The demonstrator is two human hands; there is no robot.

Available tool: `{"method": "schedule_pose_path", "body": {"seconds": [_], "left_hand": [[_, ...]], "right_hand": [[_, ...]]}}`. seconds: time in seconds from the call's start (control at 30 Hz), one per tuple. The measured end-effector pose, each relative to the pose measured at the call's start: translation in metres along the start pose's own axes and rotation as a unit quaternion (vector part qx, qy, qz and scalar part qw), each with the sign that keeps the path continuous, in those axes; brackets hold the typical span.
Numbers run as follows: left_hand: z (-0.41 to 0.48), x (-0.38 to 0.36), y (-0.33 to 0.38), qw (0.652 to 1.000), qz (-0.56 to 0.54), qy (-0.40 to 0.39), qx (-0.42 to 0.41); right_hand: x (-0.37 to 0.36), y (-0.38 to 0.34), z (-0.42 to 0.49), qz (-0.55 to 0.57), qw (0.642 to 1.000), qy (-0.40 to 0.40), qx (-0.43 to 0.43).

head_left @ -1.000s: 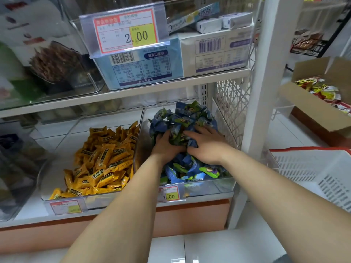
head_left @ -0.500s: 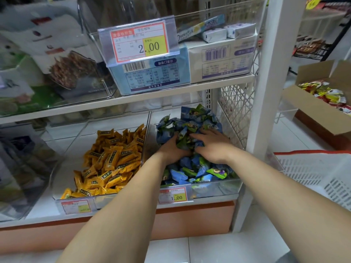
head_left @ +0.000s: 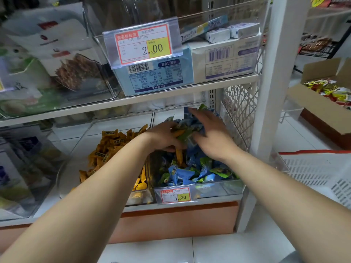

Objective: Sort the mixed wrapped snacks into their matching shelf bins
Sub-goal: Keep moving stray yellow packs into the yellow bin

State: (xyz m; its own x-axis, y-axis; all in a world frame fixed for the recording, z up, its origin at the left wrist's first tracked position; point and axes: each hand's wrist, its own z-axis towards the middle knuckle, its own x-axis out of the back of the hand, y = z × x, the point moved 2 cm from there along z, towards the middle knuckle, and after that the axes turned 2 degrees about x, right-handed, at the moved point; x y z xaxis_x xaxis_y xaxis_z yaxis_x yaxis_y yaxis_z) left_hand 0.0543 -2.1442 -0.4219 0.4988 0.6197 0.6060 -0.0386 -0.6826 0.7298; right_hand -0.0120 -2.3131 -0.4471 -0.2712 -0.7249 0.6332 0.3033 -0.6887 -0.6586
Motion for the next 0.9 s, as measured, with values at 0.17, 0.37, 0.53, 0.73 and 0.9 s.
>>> {"method": "schedule_pose_path", "body": {"seconds": [0.17, 0.37, 0.53, 0.73, 0.9], "left_hand": [[-0.009, 0.002, 0.001, 0.996, 0.055, -0.014, -0.067], [-0.021, 0.008, -0.009, 0.984, 0.055, 0.060, -0.161], [-0.029, 0.012, -0.012, 0.978, -0.081, 0.101, -0.164], [-0.039, 0.007, -0.014, 0.950, -0.251, 0.100, -0.155], [-0.045, -0.006, -0.015, 0.928, -0.342, 0.054, -0.137]], "right_hand": [[-0.004, 0.003, -0.005, -0.101, 0.989, -0.104, 0.004], [0.008, 0.007, -0.004, -0.228, 0.971, -0.023, -0.074], [0.012, -0.017, -0.006, -0.185, 0.979, 0.073, 0.039], [-0.011, -0.037, -0.012, -0.001, 0.993, -0.106, 0.042], [-0.010, -0.038, -0.010, 0.049, 0.994, -0.078, 0.054]]}}
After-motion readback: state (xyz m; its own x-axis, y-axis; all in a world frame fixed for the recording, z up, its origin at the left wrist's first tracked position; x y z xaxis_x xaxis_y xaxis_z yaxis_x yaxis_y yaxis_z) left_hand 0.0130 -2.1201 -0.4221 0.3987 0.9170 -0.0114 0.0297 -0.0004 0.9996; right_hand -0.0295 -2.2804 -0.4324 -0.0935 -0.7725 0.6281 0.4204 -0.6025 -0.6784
